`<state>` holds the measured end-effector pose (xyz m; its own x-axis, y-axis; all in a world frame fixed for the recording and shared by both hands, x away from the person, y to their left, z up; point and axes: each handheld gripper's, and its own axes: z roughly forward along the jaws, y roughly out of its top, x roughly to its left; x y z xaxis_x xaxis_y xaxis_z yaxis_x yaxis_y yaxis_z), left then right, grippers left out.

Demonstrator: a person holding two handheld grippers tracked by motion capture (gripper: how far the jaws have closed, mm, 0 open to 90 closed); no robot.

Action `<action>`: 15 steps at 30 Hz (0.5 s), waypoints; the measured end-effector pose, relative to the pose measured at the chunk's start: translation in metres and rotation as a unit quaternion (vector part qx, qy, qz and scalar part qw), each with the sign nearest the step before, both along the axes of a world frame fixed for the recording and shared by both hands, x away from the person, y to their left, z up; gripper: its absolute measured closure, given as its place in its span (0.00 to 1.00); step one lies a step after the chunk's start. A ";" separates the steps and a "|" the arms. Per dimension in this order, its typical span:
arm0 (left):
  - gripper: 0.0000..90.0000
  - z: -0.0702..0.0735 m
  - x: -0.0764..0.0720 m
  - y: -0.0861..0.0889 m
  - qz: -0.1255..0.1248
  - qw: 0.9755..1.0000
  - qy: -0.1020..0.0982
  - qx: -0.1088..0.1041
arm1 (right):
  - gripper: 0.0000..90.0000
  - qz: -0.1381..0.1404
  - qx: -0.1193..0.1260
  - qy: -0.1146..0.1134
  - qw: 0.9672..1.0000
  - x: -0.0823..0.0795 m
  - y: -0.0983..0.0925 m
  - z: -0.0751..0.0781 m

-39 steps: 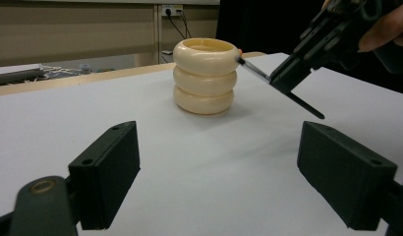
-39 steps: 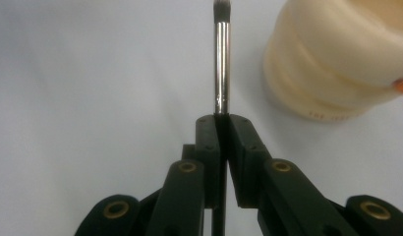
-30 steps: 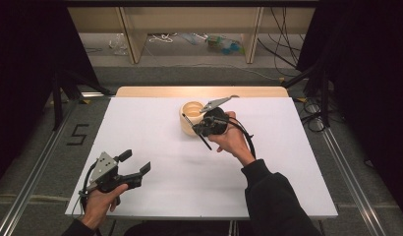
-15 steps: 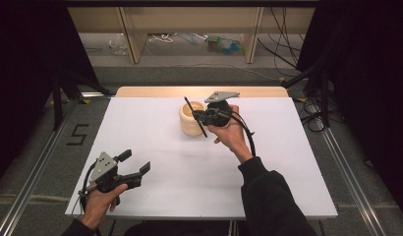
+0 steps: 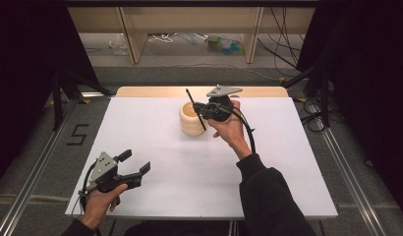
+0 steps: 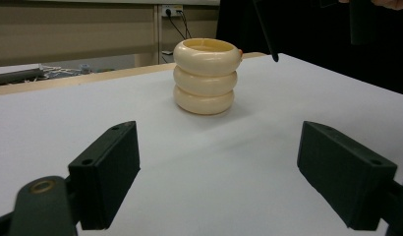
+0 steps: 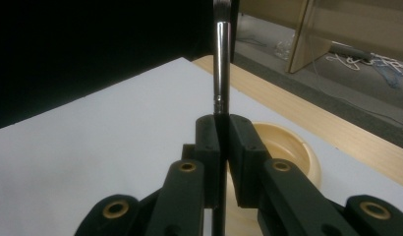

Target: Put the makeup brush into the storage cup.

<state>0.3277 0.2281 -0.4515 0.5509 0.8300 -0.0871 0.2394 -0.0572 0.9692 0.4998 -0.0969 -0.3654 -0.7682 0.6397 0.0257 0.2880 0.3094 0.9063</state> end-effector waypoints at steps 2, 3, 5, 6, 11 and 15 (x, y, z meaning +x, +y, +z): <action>0.18 0.000 0.000 0.000 0.001 1.000 0.001 -0.001 | 0.93 -0.005 0.004 -0.003 1.000 0.001 0.000 -0.001; 0.18 0.000 0.000 0.000 0.001 1.000 0.001 -0.002 | 0.93 -0.004 0.006 -0.003 1.000 0.002 -0.001 0.000; 0.18 0.000 0.000 0.000 0.001 1.000 0.001 -0.002 | 0.93 -0.006 0.014 -0.005 1.000 0.004 -0.002 -0.001; 0.18 0.000 0.000 0.000 0.001 1.000 0.001 -0.003 | 0.93 -0.007 0.014 -0.002 1.000 0.004 -0.002 0.000; 0.18 0.001 0.000 0.000 0.000 1.000 0.000 -0.004 | 0.93 -0.014 0.012 -0.010 1.000 0.006 -0.001 0.001; 0.18 0.001 0.002 0.002 0.000 1.000 -0.014 0.014 | 0.93 -0.018 0.017 -0.017 1.000 0.007 -0.001 0.004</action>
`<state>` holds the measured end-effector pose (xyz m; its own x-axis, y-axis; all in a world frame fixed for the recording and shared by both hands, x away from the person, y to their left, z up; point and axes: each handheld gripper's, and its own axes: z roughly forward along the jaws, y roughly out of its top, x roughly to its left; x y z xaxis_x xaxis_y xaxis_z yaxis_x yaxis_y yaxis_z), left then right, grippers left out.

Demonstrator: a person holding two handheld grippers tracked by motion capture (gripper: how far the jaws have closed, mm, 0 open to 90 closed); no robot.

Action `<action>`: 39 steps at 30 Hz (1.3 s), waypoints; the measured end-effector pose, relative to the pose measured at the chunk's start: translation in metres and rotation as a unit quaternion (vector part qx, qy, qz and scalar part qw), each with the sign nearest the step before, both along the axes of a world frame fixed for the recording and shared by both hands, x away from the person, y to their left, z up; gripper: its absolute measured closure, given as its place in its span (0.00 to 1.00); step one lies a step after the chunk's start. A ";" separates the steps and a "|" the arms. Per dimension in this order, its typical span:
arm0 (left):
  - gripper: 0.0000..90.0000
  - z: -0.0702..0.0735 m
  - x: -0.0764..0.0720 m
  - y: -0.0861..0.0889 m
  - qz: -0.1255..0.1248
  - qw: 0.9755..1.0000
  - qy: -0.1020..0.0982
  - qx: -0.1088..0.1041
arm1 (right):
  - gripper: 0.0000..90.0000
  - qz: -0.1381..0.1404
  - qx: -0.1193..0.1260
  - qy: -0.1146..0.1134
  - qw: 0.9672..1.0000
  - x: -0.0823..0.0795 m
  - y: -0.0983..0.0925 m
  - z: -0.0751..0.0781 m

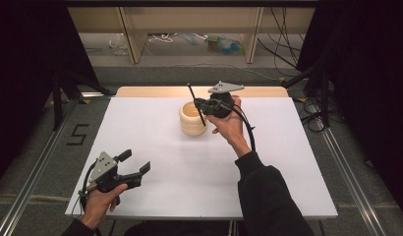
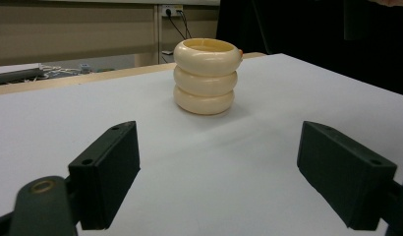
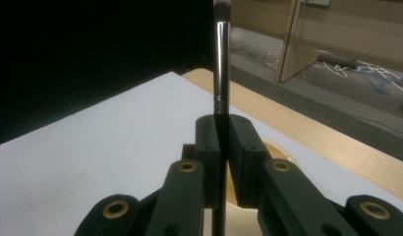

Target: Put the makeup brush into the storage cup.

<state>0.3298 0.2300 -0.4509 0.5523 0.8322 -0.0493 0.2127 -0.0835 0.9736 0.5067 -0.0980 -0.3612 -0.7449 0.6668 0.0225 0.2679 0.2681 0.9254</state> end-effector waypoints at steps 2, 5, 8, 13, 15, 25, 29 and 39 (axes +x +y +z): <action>0.18 0.000 -0.001 -0.001 -0.001 1.000 0.006 -0.006 | 0.93 -0.004 0.000 -0.004 1.000 0.001 0.000 0.003; 0.18 0.000 -0.001 -0.002 -0.003 1.000 0.010 -0.010 | 0.93 -0.006 0.004 -0.004 1.000 0.004 0.001 0.006; 0.18 0.000 -0.002 -0.002 -0.002 1.000 0.014 -0.015 | 0.93 -0.009 0.004 -0.009 1.000 0.009 0.001 0.006; 0.18 0.010 0.017 0.017 -0.079 0.982 -0.090 0.143 | 0.93 -0.017 0.008 -0.008 1.000 0.013 0.002 0.008; 0.18 0.010 0.017 0.018 -0.062 0.982 -0.095 0.149 | 0.93 -0.017 0.007 -0.012 1.000 0.014 0.004 0.010; 0.18 0.000 0.000 -0.002 -0.013 1.000 0.007 -0.014 | 0.93 -0.038 0.002 -0.014 0.999 0.027 0.006 0.013; 0.18 -0.001 0.000 -0.002 -0.015 1.000 0.006 -0.012 | 0.93 -0.045 0.001 -0.015 0.999 0.031 0.007 0.013; 0.18 0.000 0.000 -0.002 -0.014 1.000 0.007 -0.015 | 0.93 -0.051 0.004 -0.011 0.999 0.039 0.012 0.008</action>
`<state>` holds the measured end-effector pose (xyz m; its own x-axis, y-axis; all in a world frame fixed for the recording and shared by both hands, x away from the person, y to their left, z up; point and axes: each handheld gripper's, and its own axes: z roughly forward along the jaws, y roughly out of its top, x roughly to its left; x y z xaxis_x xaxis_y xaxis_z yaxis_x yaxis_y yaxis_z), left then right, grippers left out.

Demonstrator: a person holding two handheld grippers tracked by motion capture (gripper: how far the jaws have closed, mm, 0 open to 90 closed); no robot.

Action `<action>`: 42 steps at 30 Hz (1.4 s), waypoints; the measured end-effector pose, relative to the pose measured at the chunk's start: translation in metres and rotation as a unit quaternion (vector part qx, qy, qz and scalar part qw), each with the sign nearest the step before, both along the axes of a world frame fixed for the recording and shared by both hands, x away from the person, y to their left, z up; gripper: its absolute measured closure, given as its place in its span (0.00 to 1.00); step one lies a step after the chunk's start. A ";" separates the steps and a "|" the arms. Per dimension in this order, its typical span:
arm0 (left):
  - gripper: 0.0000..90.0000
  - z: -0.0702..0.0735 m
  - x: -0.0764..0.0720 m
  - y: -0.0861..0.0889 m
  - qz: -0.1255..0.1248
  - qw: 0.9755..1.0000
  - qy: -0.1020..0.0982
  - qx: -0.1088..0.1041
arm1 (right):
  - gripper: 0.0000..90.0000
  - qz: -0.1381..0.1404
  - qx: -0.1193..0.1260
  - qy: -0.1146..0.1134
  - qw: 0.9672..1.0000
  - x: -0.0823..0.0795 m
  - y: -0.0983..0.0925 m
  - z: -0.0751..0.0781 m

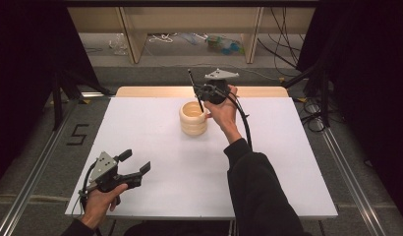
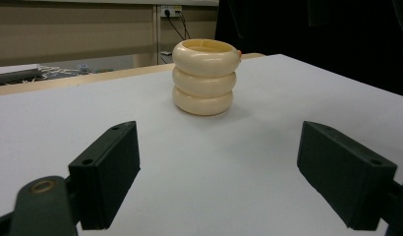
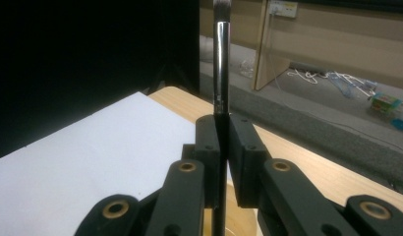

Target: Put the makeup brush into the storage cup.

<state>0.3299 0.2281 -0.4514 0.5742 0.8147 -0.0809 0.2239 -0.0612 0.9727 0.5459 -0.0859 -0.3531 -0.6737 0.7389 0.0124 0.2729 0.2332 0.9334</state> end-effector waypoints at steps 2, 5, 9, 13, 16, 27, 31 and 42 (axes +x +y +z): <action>0.18 0.000 0.000 0.000 0.000 1.000 0.000 0.000 | 0.93 -0.004 0.000 -0.003 1.000 0.001 0.001 -0.001; 0.18 0.000 0.000 0.000 -0.001 1.000 0.000 0.004 | 0.93 0.000 0.002 0.000 1.000 0.002 0.003 -0.001; 0.18 0.000 0.000 -0.001 -0.001 1.000 0.001 0.003 | 0.93 -0.002 0.004 0.003 1.000 0.005 0.006 -0.002; 0.18 0.000 0.000 0.000 -0.001 1.000 0.000 0.003 | 0.93 0.002 -0.004 0.003 1.000 0.007 0.013 0.000; 0.18 0.000 0.000 0.000 -0.001 1.000 0.001 0.001 | 0.93 0.000 -0.014 0.000 1.000 0.008 0.017 -0.001; 0.18 0.000 0.000 0.000 -0.001 1.000 0.001 0.002 | 0.93 -0.005 -0.020 -0.001 1.000 0.013 0.021 -0.007; 0.18 0.000 0.000 0.001 -0.001 1.000 0.001 0.002 | 0.93 -0.008 -0.018 0.003 1.000 0.013 0.021 -0.008; 0.18 0.000 0.000 0.001 -0.001 1.000 0.002 0.001 | 0.93 -0.011 -0.016 0.004 1.000 0.016 0.023 -0.013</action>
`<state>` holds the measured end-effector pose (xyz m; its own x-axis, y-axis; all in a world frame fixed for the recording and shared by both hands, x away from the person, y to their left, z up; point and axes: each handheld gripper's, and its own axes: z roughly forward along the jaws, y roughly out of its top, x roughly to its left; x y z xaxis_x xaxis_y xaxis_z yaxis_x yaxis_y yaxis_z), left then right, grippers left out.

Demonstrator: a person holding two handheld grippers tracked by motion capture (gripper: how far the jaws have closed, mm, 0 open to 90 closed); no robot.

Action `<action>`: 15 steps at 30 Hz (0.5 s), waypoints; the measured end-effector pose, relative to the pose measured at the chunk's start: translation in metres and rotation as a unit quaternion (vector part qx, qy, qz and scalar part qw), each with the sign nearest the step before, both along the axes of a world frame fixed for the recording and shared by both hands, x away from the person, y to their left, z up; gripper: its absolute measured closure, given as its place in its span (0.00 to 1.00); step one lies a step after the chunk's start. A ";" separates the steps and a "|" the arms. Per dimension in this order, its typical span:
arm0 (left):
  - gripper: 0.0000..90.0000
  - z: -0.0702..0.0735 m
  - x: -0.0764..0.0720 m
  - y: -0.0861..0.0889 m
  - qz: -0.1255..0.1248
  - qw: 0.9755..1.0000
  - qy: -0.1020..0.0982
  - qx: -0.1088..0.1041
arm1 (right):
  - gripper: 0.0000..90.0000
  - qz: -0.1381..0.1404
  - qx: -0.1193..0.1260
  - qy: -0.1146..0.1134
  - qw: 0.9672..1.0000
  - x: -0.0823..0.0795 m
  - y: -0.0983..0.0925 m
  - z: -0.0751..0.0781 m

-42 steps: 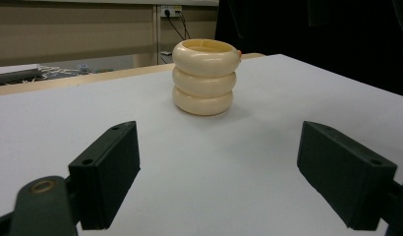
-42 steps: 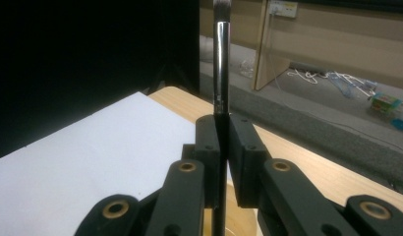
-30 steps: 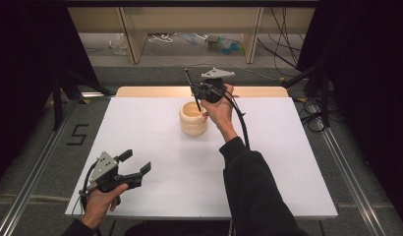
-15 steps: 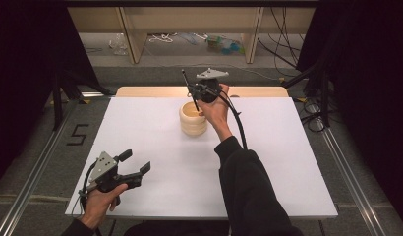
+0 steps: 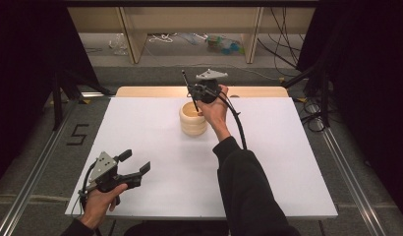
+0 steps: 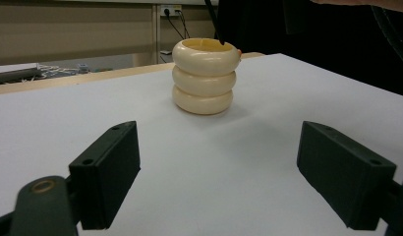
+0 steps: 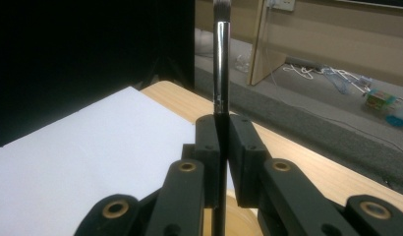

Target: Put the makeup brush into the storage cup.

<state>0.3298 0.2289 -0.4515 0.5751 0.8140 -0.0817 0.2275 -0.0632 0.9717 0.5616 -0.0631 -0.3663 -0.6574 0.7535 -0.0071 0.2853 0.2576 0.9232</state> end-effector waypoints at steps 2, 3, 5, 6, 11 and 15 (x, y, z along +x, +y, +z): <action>0.18 0.000 -0.001 0.000 0.005 1.000 0.004 -0.001 | 0.93 0.000 0.000 -0.001 1.000 0.000 0.001 -0.002; 0.18 0.000 -0.001 0.000 0.006 1.000 0.005 -0.002 | 0.93 0.002 0.000 0.003 1.000 0.000 0.002 -0.002; 0.18 0.000 -0.001 0.000 0.007 1.000 0.005 -0.002 | 0.93 0.002 -0.002 -0.001 1.000 0.001 0.003 -0.004; 0.18 0.000 -0.001 0.000 0.007 1.000 0.005 -0.002 | 0.93 0.004 0.001 0.004 1.000 0.000 0.004 -0.005; 0.18 0.000 -0.002 0.000 0.008 1.000 0.006 -0.005 | 0.93 0.001 -0.006 -0.001 1.000 0.001 0.007 -0.009; 0.18 0.000 -0.002 0.000 0.008 1.000 0.010 -0.007 | 0.93 0.000 -0.004 0.001 1.000 0.002 0.007 -0.013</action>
